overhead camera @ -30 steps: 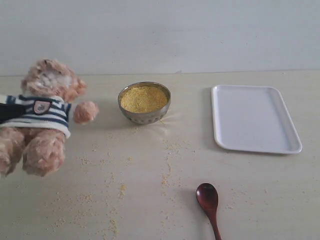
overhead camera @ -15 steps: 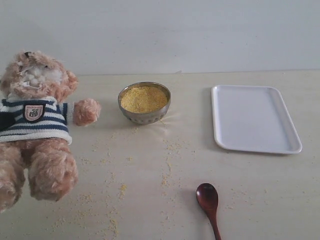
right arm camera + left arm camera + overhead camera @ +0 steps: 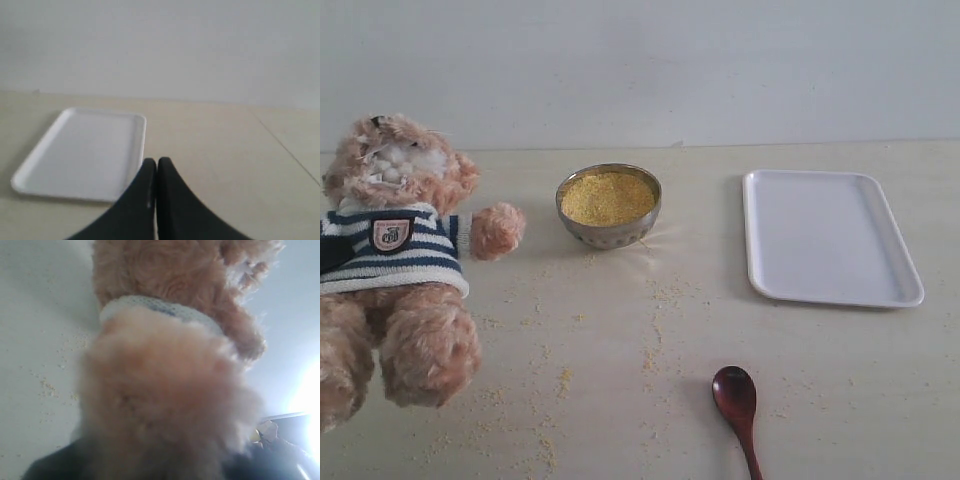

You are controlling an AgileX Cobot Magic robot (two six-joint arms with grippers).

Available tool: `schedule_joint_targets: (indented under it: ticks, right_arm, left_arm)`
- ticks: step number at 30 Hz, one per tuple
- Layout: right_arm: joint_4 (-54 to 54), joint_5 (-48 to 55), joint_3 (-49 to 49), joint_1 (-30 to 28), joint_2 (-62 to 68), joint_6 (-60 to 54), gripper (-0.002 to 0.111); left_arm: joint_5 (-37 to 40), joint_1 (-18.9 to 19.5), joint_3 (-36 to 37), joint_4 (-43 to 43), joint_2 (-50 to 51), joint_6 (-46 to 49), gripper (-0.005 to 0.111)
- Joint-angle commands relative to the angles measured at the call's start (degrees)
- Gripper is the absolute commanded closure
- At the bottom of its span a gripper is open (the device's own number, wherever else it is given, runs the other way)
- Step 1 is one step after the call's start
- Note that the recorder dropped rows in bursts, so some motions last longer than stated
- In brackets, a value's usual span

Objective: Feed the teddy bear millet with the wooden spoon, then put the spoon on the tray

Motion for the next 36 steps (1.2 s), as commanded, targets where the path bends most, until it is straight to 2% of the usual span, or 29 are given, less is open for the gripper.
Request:
schedule_joint_targets:
  ticks: [1,4,5,6,11,16,19,21,25,29,32,34,36]
  right_arm:
    - [4.47,-13.53,-0.01,-0.02,-0.29,1.82,0.108]
    - [11.53,-21.07,-0.01,-0.02,-0.29,12.64,0.108]
    - [16.18,-21.31,-0.01,-0.02,-0.29,24.53,0.108]
    - [17.62,-21.05,-0.01,-0.02,-0.29,31.23,0.108]
    - [17.9,-16.76,-0.01,-0.02,-0.29,46.35,0.108]
    - [18.42,-11.31,-0.01,-0.02,-0.29,47.25,0.108]
    - [18.55,-11.66,-0.01,-0.02,-0.29,47.15,0.108]
    - [18.55,-17.4,-0.01,-0.02,-0.29,45.54,0.108]
    - [18.8,-35.81,-0.01,-0.02,-0.29,38.8,0.108]
    - [23.33,-52.6,-0.01,-0.02,-0.29,31.63,0.108]
    - [23.17,-47.44,-3.61,-0.02,-0.29,32.19,0.108]
    - [23.03,-42.96,-9.85,-0.02,-0.29,32.82,0.108]
    - [11.51,-39.76,-20.12,-0.02,6.64,31.81,0.108]
  left_arm:
    - [1.37,0.15,0.18,-1.14,-0.28,-0.47,0.102]
    - [1.37,0.15,0.18,-1.14,-0.28,-0.47,0.102]
    - [1.37,0.15,0.18,-1.14,-0.28,-0.47,0.102]
    - [1.37,0.15,0.18,-1.14,-0.28,-0.47,0.102]
    - [1.37,0.15,0.18,-1.14,-0.28,-0.47,0.102]
    - [1.37,0.15,0.18,-1.14,-0.28,-0.47,0.102]
    - [1.37,0.15,0.18,-1.14,-0.28,-0.47,0.102]
    - [1.37,0.15,0.18,-1.14,-0.28,-0.47,0.102]
    - [1.37,0.15,0.18,-1.14,-0.28,-0.47,0.102]
    - [1.37,0.15,0.18,-1.14,-0.28,-0.47,0.102]
    - [1.37,0.15,0.18,-1.14,-0.28,-0.47,0.102]
    - [1.37,0.15,0.18,-1.14,-0.28,-0.47,0.102]
    - [1.37,0.15,0.18,-1.14,-0.28,-0.35,0.102]
